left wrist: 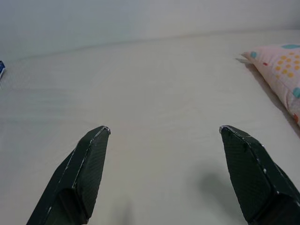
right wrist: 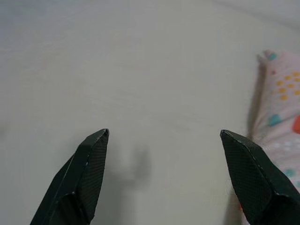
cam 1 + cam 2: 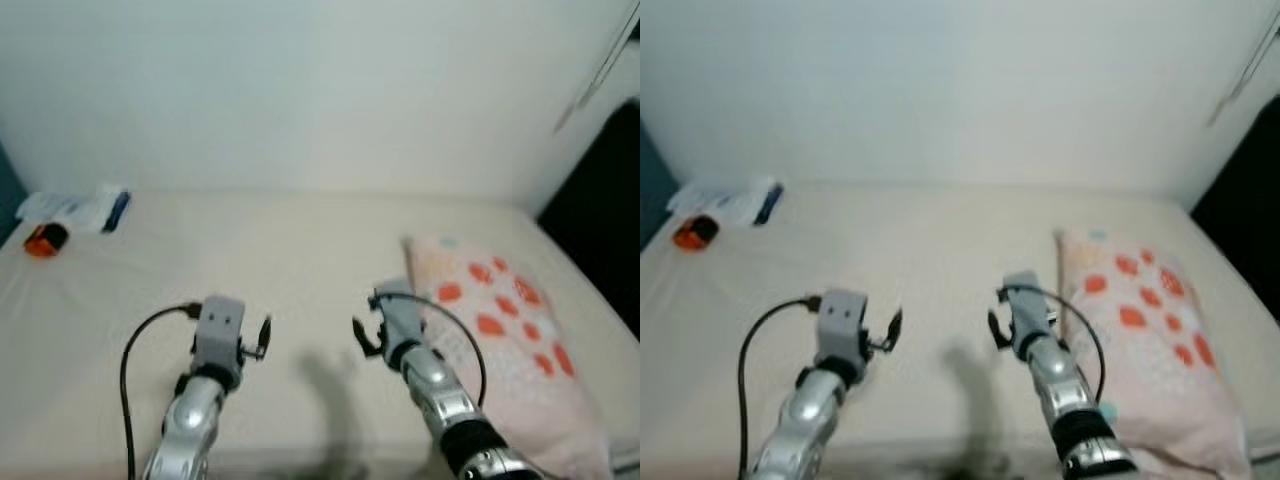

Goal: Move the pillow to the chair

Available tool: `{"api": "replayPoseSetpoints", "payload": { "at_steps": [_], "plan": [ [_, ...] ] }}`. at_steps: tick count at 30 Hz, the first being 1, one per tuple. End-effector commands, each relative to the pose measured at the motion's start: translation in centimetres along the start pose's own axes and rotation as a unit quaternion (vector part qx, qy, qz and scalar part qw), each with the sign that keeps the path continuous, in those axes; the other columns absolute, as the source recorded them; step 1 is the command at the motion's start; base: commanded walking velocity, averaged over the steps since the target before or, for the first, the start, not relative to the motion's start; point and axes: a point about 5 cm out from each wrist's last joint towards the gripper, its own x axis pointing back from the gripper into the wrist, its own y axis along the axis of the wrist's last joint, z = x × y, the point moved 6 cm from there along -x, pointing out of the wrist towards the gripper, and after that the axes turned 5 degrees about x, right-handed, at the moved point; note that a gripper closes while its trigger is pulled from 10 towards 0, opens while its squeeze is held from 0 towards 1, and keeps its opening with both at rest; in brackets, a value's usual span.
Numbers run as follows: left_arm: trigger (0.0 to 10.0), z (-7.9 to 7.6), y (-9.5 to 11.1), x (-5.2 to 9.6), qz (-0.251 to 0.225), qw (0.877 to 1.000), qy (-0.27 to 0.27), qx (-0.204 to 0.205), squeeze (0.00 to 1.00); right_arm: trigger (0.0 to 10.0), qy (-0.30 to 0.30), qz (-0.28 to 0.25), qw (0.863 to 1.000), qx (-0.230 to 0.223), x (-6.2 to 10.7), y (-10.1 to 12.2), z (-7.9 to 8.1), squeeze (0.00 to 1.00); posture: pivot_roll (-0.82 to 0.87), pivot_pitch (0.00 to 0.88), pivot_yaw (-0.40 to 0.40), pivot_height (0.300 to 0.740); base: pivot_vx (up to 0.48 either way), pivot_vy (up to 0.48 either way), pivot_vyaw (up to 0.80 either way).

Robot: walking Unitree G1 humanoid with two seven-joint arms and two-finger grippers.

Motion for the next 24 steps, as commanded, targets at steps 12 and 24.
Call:
{"api": "replayPoseSetpoints", "payload": {
  "at_steps": [12,24],
  "plan": [
    [10.0,-0.46,-0.28,0.41,0.003,1.000,-0.010,0.000,0.00,10.0,-0.001,0.013,1.000,-0.004,0.28,-0.88,0.04,0.00,0.06,0.000,-0.093,0.717,0.000,0.000,0.00],
    [10.0,-0.35,-0.17,0.33,0.003,1.000,-0.010,-0.010,0.00,10.0,-0.006,0.010,1.000,-0.006,0.19,-0.67,-0.06,0.00,0.06,0.000,-0.088,0.717,0.000,-0.104,0.00]
  ]
}}
